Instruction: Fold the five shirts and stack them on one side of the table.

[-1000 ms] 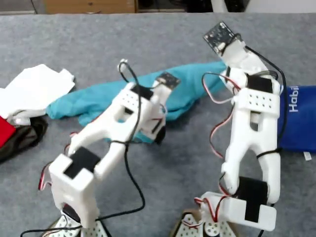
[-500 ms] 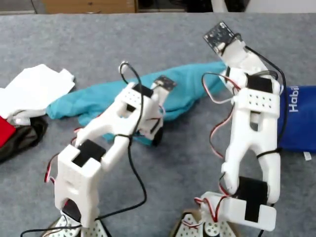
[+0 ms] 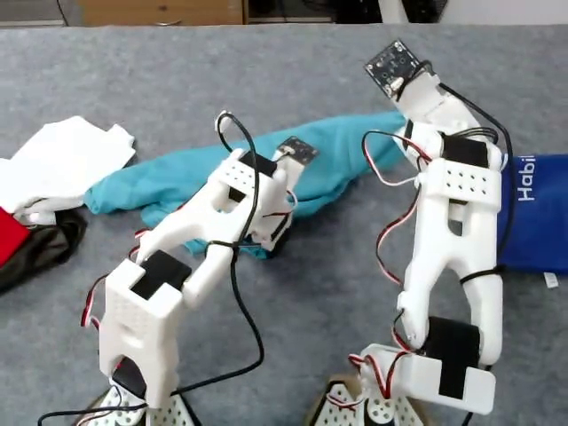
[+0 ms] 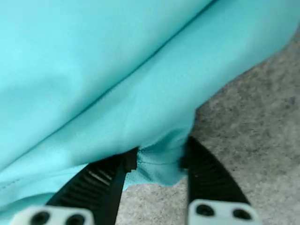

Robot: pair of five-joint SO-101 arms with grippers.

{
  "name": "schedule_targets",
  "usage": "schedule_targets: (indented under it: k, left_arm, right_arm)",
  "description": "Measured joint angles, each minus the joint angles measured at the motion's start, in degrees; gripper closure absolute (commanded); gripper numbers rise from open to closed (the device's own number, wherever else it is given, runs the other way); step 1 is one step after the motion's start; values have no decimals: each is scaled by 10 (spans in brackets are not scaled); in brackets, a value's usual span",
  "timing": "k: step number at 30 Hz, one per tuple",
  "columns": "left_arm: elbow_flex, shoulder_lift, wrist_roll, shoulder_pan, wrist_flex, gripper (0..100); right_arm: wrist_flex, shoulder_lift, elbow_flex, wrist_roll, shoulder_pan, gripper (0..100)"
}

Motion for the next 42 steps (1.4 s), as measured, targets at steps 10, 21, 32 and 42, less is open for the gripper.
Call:
schedule_targets:
  k: [10,21,32,42]
  left_arm:
    - [-70,-15,0,3,84,874]
    - [-117,-25,0,84,168,874]
    - [-123,47,1,33,115,874]
    - [-154,84,1,18,120,874]
  right_arm:
    - [0,0,0,0,0,996]
    - [0,0,0,0,0,996]
    - [0,0,0,0,13,996]
    - [0,0,0,0,13,996]
